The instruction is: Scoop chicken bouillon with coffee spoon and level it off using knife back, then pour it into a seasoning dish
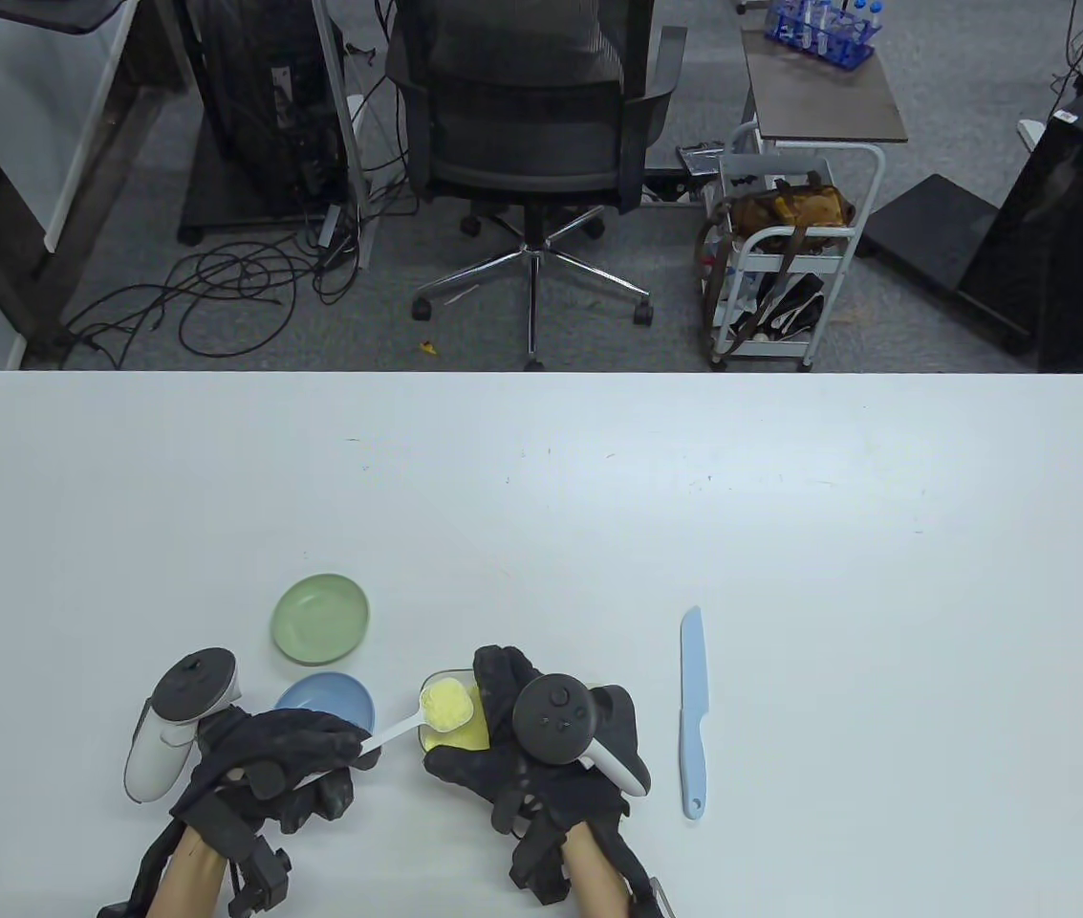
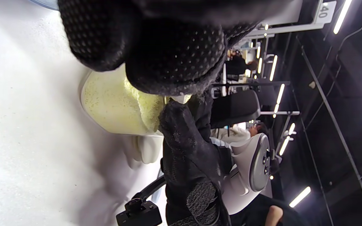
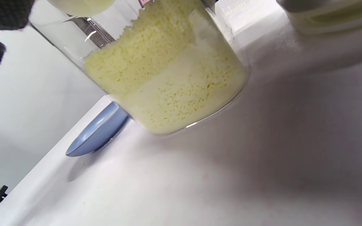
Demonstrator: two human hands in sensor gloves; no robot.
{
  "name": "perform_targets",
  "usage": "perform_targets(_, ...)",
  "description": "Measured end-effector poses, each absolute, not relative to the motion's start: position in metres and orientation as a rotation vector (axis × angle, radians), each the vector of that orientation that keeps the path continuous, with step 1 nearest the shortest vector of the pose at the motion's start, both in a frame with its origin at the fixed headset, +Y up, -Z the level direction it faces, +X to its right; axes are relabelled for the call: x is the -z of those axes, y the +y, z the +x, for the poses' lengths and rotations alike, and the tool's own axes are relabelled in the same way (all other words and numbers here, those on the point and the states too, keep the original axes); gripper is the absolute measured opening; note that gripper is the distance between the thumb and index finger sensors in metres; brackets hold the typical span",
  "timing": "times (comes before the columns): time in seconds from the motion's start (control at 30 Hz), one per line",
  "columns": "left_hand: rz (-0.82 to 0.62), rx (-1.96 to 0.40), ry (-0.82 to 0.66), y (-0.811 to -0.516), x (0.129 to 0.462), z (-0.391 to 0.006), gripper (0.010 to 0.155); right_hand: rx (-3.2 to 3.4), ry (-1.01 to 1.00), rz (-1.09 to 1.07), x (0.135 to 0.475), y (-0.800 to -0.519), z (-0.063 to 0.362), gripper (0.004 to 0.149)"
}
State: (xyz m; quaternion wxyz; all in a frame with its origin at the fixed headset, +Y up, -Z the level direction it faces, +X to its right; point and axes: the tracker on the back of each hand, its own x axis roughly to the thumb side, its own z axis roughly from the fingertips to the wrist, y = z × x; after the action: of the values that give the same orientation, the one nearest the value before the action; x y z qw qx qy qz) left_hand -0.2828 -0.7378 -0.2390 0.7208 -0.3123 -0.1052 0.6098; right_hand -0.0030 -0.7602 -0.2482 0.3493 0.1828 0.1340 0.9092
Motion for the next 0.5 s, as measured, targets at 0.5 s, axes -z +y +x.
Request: perform_targets(0.5,-0.687,-1.363,-0.277,-0.734,0.236,-0.283,0.046,-2.514,0.111,0.321,0.226,-0.713,0.059,0.097)
